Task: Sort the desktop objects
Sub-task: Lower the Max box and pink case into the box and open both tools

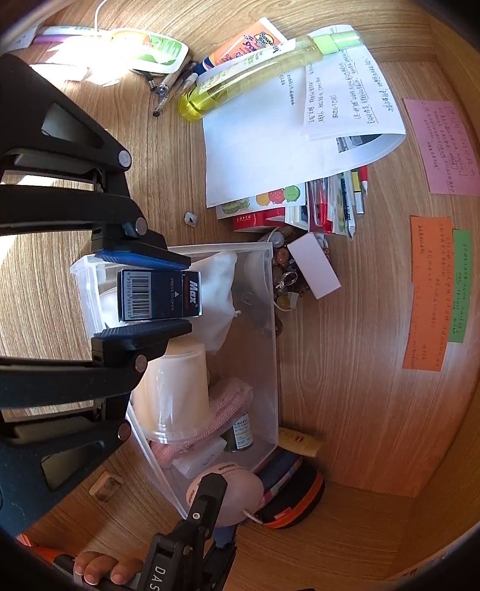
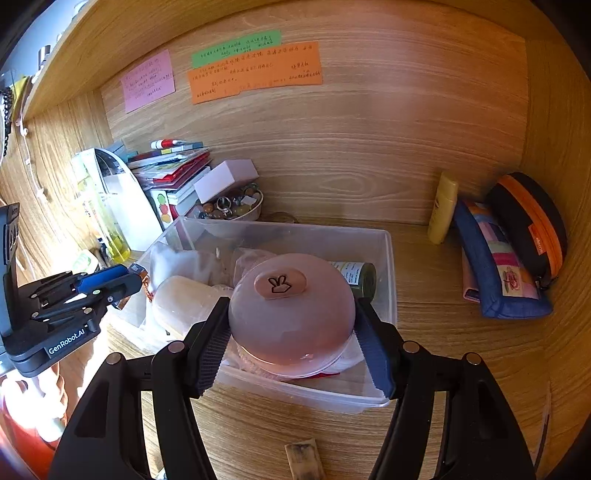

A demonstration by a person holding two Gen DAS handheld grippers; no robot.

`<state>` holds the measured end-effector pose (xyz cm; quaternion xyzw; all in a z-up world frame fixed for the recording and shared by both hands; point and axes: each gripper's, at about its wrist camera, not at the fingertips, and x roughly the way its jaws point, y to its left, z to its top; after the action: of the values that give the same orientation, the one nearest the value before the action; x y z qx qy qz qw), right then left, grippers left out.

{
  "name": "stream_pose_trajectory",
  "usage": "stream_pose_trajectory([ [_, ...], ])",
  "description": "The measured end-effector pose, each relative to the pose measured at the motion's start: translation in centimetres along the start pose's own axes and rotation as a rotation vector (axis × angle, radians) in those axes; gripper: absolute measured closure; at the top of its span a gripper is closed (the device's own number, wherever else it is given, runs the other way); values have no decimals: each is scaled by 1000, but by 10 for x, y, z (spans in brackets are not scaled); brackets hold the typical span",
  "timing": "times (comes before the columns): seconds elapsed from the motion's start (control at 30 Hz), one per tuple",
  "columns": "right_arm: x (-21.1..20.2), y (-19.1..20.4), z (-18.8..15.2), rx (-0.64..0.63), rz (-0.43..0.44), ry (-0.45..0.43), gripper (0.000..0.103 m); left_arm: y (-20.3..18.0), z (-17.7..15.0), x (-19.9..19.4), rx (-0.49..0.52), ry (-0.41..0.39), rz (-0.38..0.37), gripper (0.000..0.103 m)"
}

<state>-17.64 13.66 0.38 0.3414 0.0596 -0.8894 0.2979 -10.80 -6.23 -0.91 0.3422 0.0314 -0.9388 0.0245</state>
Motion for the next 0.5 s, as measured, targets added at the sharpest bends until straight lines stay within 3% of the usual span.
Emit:
stream_pose_trajectory([
  [0.5,27,0,-7,-16,-20,70,41,-3,-3,6,19,-3,8,76],
])
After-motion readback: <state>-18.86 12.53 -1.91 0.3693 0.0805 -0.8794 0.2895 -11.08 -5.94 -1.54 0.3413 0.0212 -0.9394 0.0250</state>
